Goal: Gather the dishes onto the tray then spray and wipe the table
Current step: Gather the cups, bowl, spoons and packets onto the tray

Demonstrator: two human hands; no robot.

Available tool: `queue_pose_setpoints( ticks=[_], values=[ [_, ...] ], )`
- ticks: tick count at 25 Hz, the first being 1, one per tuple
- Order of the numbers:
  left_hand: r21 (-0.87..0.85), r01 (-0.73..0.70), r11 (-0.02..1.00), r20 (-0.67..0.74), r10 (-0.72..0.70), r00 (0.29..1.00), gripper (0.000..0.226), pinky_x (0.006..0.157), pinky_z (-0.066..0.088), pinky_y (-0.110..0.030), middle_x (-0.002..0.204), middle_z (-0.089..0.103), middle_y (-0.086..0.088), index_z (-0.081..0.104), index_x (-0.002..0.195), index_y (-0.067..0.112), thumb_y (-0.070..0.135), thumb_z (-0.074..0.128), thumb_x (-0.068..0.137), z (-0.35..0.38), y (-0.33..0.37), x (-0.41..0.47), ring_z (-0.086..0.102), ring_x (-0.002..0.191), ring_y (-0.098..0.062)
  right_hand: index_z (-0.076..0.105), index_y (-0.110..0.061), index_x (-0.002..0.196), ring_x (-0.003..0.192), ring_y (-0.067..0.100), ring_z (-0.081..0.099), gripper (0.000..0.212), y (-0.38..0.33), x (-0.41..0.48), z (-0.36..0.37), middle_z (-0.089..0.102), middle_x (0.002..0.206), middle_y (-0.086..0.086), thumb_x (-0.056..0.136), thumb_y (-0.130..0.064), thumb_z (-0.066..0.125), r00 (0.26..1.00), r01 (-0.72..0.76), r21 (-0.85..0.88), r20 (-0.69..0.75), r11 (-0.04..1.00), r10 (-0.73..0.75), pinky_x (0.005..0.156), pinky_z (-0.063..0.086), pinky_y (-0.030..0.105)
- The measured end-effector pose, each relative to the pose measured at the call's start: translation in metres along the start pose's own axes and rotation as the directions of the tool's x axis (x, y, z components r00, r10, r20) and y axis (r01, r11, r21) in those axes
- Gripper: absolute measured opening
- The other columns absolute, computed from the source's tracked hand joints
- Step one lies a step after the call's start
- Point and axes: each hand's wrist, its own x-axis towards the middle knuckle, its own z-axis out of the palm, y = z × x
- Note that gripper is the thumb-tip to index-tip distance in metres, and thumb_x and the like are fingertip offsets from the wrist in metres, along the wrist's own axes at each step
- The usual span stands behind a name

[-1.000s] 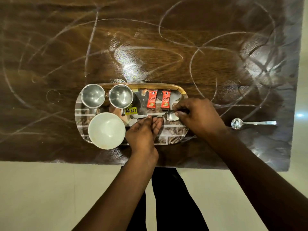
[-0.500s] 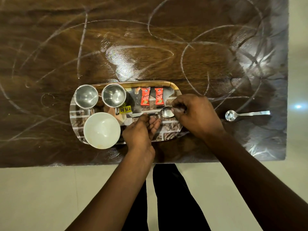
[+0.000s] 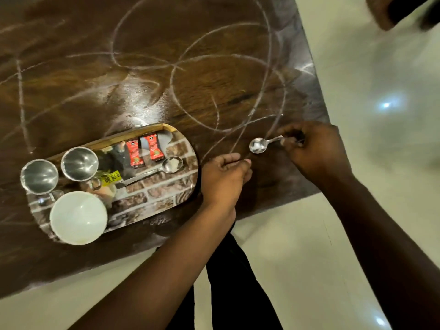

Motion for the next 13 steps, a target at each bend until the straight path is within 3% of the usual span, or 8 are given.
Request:
queue_pose_setpoints(
  ticks=[2,4,9,11,13],
  values=[
    [0.062,-0.007,0.998,-0.003,0.007,1.000,0.017,0.094,0.067,-0.040,0.088,0.076,-0.006,0.071,0.111,0.005,0.002,0.078,0.095,0.024,-0.007,0.008,0.078,0.086,-0.024,0.082,-0.024,0.116,0.093,0.018,0.075,0.027,0.023,0.004,-0.013,0.082,0.106,-0.002,0.094,-0.014,0.072,1.000,0.001,-0.038,0.016,0.999,0.000,0.089,0.058,0.031],
    [0.095,-0.022,0.995,-0.047,0.027,0.999,0.016,0.090,0.068,-0.039,0.087,0.078,-0.005,0.074,0.109,0.004,0.005,0.080,0.094,0.039,-0.013,0.021,0.080,0.077,-0.018,0.079,-0.023,0.122,0.099,0.016,0.074,0.030,0.037,0.009,-0.015,0.081,0.114,-0.001,0.093,-0.017,0.075,0.993,0.065,-0.062,0.098,0.996,-0.059,0.092,0.056,0.030],
    [0.138,-0.106,0.985,-0.149,0.126,0.981,0.002,0.084,0.070,-0.043,0.082,0.078,-0.008,0.078,0.095,0.004,0.002,0.077,0.096,0.053,-0.020,0.040,0.079,0.067,-0.013,0.078,-0.021,0.120,0.103,0.017,0.072,0.025,0.040,0.021,-0.002,0.077,0.116,0.001,0.096,-0.020,0.076,0.961,0.214,0.023,0.173,0.977,-0.214,0.094,0.057,0.034],
    [0.215,-0.191,0.958,-0.130,0.222,0.966,0.018,0.081,0.070,-0.049,0.074,0.078,-0.005,0.078,0.083,0.014,0.001,0.076,0.096,0.052,-0.019,0.039,0.079,0.067,-0.016,0.077,-0.022,0.124,0.108,0.018,0.069,0.028,0.037,0.026,0.001,0.075,0.121,0.001,0.097,-0.021,0.074,0.936,0.298,-0.017,0.199,0.954,-0.289,0.095,0.055,0.034],
    [0.378,-0.367,0.850,-0.026,0.405,0.914,0.030,0.073,0.070,-0.046,0.068,0.078,0.001,0.076,0.074,0.027,0.006,0.076,0.095,0.047,-0.012,0.034,0.079,0.065,-0.020,0.074,-0.022,0.130,0.113,0.020,0.068,0.032,0.027,0.032,0.001,0.074,0.125,0.001,0.098,-0.021,0.072,0.890,0.399,-0.016,0.248,0.917,-0.382,0.094,0.053,0.033]
  ],
)
